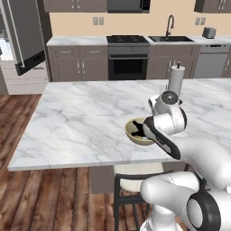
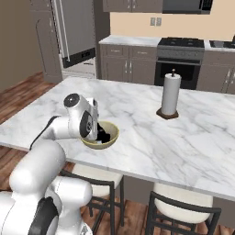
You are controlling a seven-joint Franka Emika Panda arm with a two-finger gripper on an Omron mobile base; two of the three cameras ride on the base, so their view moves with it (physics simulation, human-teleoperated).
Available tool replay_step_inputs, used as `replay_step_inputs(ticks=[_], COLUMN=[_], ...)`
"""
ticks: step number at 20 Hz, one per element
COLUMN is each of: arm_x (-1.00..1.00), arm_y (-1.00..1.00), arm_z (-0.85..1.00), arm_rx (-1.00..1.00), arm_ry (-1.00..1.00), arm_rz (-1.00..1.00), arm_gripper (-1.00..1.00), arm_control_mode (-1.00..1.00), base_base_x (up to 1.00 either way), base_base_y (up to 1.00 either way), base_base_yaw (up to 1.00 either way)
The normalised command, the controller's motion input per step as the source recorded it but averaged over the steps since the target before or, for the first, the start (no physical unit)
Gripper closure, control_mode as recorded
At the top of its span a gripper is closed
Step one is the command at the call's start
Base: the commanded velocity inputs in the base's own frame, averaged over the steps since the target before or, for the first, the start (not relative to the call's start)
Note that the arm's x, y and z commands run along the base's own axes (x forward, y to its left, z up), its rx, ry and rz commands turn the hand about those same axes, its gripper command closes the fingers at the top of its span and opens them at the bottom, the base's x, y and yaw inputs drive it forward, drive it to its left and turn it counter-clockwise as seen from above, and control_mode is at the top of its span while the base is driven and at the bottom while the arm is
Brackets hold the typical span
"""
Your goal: Open the fridge, grab two sodas, and place both sodas inside the bowl with ice on the dining counter.
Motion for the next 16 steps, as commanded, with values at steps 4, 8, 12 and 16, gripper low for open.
replay_step_inputs(ticks=[4,8,12,16], arm_x=[-0.46,-0.67,-0.72,-0.60], arm_y=[-0.07,0.00,0.00,0.00], arm_z=[0.53,0.48,0.49,0.55], arm_rx=[0.01,0.06,0.07,0.08], arm_ry=[-0.19,-0.17,-0.18,-0.18], arm_rz=[0.00,-0.01,-0.02,-0.04], arm_gripper=[-1.00,-1.00,-1.00,-1.00], arm_control_mode=[-1.00,-1.00,-1.00,-1.00], base_base_x=[0.00,0.00,0.00,0.00], base_base_y=[0.00,0.00,0.00,0.00], base_base_yaw=[0.00,0.00,0.00,0.00])
